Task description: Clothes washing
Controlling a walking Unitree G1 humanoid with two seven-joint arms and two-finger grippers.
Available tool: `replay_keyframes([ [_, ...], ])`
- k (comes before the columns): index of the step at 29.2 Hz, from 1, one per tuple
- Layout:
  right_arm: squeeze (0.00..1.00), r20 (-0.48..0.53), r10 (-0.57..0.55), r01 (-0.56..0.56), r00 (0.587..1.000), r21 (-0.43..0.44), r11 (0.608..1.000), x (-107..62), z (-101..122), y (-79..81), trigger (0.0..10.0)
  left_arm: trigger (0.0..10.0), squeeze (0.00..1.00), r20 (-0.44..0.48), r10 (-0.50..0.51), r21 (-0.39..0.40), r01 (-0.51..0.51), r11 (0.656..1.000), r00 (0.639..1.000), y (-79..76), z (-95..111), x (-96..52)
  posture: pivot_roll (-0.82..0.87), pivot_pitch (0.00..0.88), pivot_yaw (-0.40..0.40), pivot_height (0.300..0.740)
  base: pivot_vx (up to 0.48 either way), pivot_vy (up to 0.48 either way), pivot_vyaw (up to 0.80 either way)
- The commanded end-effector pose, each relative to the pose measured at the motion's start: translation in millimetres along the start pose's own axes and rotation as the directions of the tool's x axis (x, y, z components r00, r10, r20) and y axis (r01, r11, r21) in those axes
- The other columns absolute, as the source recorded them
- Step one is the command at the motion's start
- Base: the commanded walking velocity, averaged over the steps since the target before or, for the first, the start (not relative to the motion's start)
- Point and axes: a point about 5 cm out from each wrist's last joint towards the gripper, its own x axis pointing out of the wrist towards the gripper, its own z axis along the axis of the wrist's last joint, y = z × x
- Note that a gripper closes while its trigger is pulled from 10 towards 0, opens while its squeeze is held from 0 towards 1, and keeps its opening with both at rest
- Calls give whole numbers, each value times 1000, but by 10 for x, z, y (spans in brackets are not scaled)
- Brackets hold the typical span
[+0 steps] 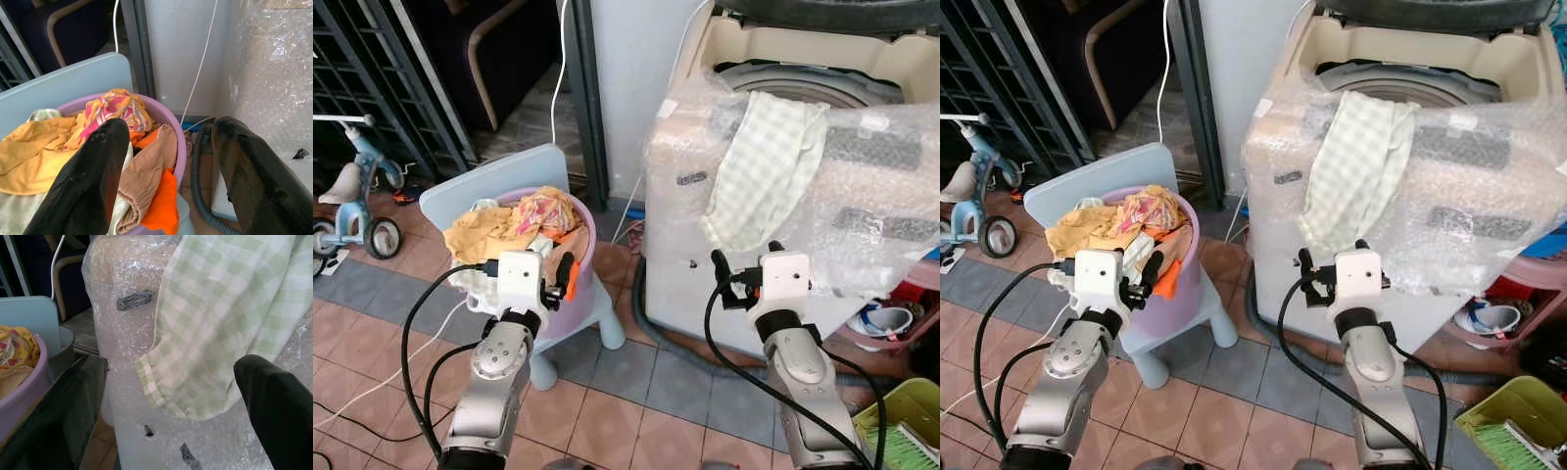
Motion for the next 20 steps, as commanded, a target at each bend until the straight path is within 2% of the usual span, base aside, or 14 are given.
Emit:
replay_keyframes([
  [1,0,-26,-26,26,999,-6,1000,-22,-55,-78,10000,10000,0,7,-23,-12,23,1000,1000,-81,32,17,-53,63,77,740,375,0,0],
  [13,0,-88,23,-18,996,51,999,70,-111,-5,10000,10000,0,-14,-12,-13,12,1000,1000,-96,13,21,-45,64,68,740,31,0,0],
  [16,0,-131,48,-40,990,67,997,58,-174,19,10000,10000,0,-18,-8,-17,8,1000,1000,-97,7,17,-45,66,62,740,0,0,0],
  [17,0,-145,55,-45,988,74,996,56,-196,27,9725,10000,0,-19,-8,-18,8,1000,1000,-98,7,17,-45,66,62,740,0,0,0],
  [18,0,-179,72,-60,981,75,995,55,-238,47,5647,10000,0,-21,-8,-19,8,1000,1000,-101,6,18,-45,66,60,740,0,0,0],
  [19,0,-189,78,-65,979,75,995,55,-250,55,4784,10000,0,-21,-8,-20,8,1000,1000,-102,6,18,-45,66,59,740,0,0,0],
  [20,0,-194,81,-68,978,75,995,56,-255,60,4784,10000,0,-21,-9,-21,8,1000,1000,-103,7,18,-45,66,59,740,0,0,0],
])
